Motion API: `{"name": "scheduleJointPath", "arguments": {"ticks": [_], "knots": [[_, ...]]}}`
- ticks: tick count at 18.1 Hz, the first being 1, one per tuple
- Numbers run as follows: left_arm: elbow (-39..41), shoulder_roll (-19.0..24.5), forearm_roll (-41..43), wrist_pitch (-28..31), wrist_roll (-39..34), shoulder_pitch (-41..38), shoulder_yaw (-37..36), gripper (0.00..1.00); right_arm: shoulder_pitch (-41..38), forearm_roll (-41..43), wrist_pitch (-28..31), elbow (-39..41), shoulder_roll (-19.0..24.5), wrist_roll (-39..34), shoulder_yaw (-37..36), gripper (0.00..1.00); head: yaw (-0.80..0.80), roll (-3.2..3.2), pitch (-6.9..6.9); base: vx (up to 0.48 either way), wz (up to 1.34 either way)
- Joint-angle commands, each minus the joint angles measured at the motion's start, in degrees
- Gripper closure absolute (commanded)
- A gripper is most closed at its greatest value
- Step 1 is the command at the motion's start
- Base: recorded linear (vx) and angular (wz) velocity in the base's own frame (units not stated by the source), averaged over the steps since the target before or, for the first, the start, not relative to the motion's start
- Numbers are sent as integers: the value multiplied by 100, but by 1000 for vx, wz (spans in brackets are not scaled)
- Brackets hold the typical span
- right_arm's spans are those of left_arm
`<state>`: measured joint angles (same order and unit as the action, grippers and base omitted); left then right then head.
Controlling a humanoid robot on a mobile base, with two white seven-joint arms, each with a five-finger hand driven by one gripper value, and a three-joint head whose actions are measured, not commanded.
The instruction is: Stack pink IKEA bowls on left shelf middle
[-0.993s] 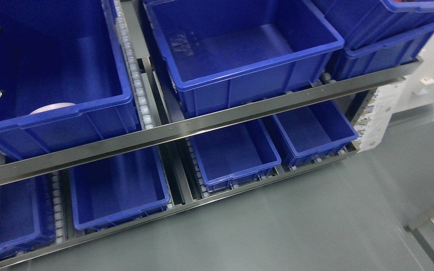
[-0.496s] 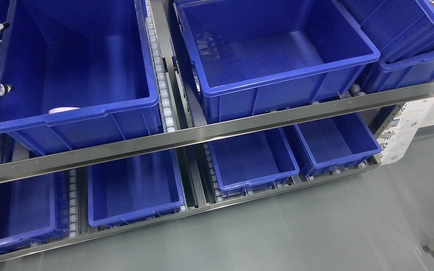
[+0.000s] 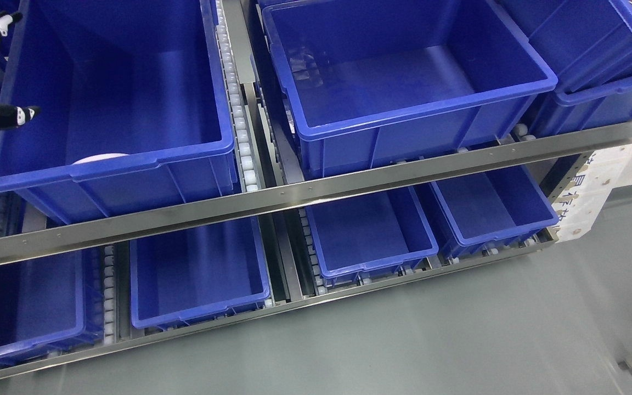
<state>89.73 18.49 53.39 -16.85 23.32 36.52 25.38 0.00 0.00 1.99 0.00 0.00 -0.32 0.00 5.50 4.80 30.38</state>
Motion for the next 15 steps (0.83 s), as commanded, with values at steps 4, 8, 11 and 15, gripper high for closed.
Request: {"name": "scheduleJointPath", "arguments": {"ticks": [4, 8, 11, 15], "knots": [[-210, -285, -1357, 384, -302, 21, -68, 0, -9, 0, 3, 193, -100, -3, -62, 0, 0, 0, 0, 0, 0], [-254, -1013, -1384, 673, -363, 74, 63, 0, -9, 0, 3, 193, -100, -3, -62, 0, 0, 0, 0, 0, 0], [-420, -1129, -1445, 823, -372, 30, 116, 0, -9, 0, 3, 193, -100, -3, -62, 0, 0, 0, 0, 0, 0], [-780, -962, -2365, 823, -679, 65, 37, 0, -9, 0, 3, 193, -100, -3, -62, 0, 0, 0, 0, 0, 0]]}}
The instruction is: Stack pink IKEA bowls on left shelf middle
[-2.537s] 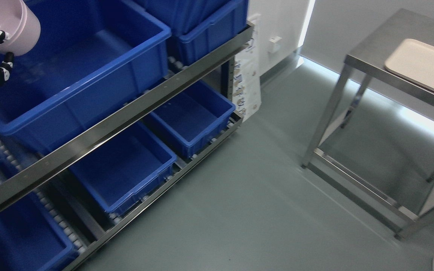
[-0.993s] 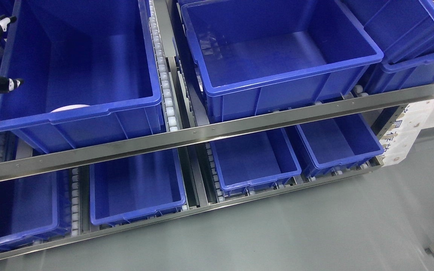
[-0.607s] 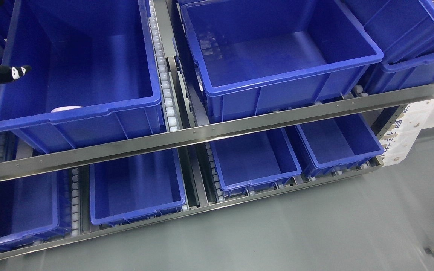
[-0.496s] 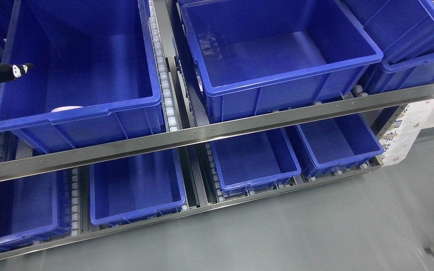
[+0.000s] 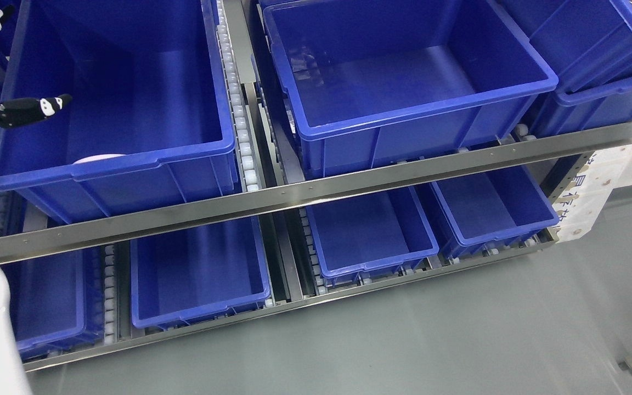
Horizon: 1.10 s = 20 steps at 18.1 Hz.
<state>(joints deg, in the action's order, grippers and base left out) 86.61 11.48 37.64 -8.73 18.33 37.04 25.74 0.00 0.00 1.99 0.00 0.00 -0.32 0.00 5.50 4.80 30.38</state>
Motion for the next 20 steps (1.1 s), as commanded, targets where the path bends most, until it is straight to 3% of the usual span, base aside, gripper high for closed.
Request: {"name": "scheduleJointPath", "arguments": {"ticks": [1, 4, 9, 20], "knots": [[-531, -147, -1176, 11, -242, -38, -43, 0, -9, 0, 3, 193, -100, -4, -62, 0, 0, 0, 0, 0, 0], [-549, 126, -2005, 11, -391, -231, -262, 0, -9, 0, 3, 193, -100, -4, -62, 0, 0, 0, 0, 0, 0], [-558, 144, -2927, 3, -401, -451, -411, 0, -9, 0, 3, 193, -100, -4, -62, 0, 0, 0, 0, 0, 0], [-575, -93, -3350, -15, -620, -531, -1142, 0, -9, 0, 3, 193, -100, -4, -62, 0, 0, 0, 0, 0, 0]]}}
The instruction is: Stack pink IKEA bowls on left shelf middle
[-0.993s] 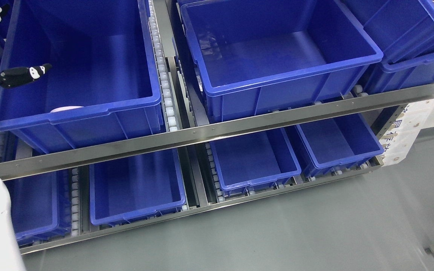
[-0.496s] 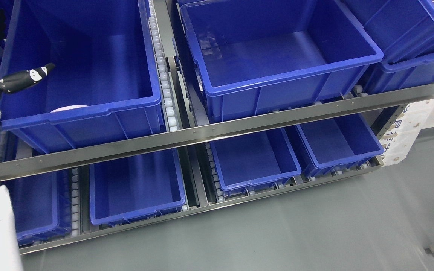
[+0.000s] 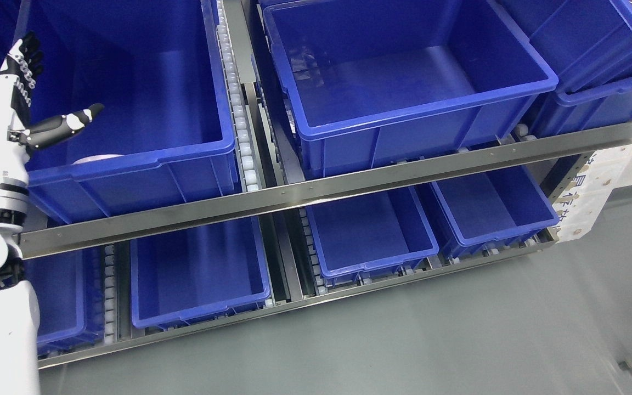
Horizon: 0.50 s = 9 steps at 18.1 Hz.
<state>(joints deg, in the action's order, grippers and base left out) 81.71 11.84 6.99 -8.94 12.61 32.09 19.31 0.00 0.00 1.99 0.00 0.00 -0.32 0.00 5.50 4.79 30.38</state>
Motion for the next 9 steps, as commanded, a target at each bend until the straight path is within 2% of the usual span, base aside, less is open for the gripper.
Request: {"name": "scheduleJointPath", "arguments": {"ticks": [1, 4, 7, 9], "knots": [[-85, -138, -434, 32, -48, -36, -499, 0, -9, 0, 3, 193, -100, -3, -62, 0, 0, 0, 0, 0, 0], [-129, -147, -664, 93, -74, -36, -499, 0, -9, 0, 3, 193, -100, -3, -62, 0, 0, 0, 0, 0, 0], [-314, -147, -664, 103, -652, -9, -472, 0, -9, 0, 3, 193, -100, -3, -62, 0, 0, 0, 0, 0, 0], [-314, -130, -681, 120, -655, -18, -463, 0, -9, 0, 3, 193, -100, -3, -62, 0, 0, 0, 0, 0, 0]]}}
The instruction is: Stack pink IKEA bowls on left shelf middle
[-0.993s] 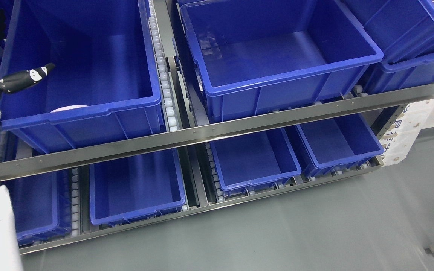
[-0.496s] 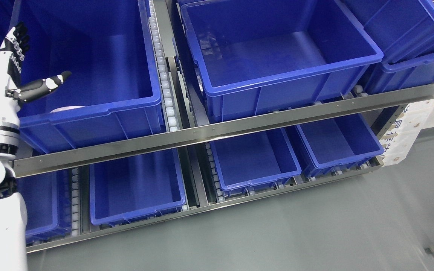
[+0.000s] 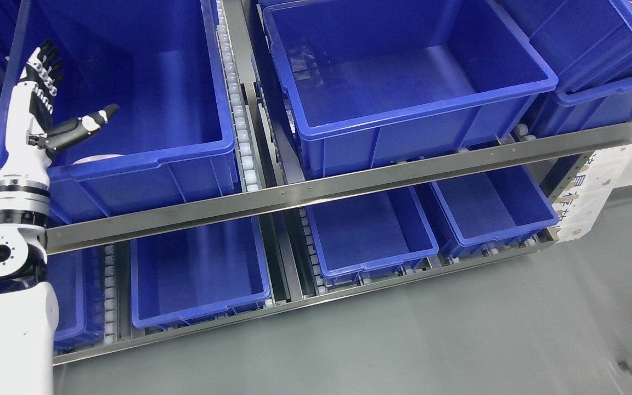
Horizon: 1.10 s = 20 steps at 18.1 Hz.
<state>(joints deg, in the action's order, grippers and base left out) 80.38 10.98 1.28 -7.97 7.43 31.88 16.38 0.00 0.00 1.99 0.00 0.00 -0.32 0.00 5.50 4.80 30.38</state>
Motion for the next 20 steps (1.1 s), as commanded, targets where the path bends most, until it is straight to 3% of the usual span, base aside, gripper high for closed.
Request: {"name": "scheduleJointPath", "arguments": {"ticks": [1, 20], "knots": [[-181, -43, -154, 32, -84, 2, -179, 0, -9, 0, 3, 193, -100, -3, -62, 0, 0, 0, 0, 0, 0], [-330, -210, -656, 103, 206, 213, -583, 0, -9, 0, 3, 193, -100, -3, -62, 0, 0, 0, 0, 0, 0]]}}
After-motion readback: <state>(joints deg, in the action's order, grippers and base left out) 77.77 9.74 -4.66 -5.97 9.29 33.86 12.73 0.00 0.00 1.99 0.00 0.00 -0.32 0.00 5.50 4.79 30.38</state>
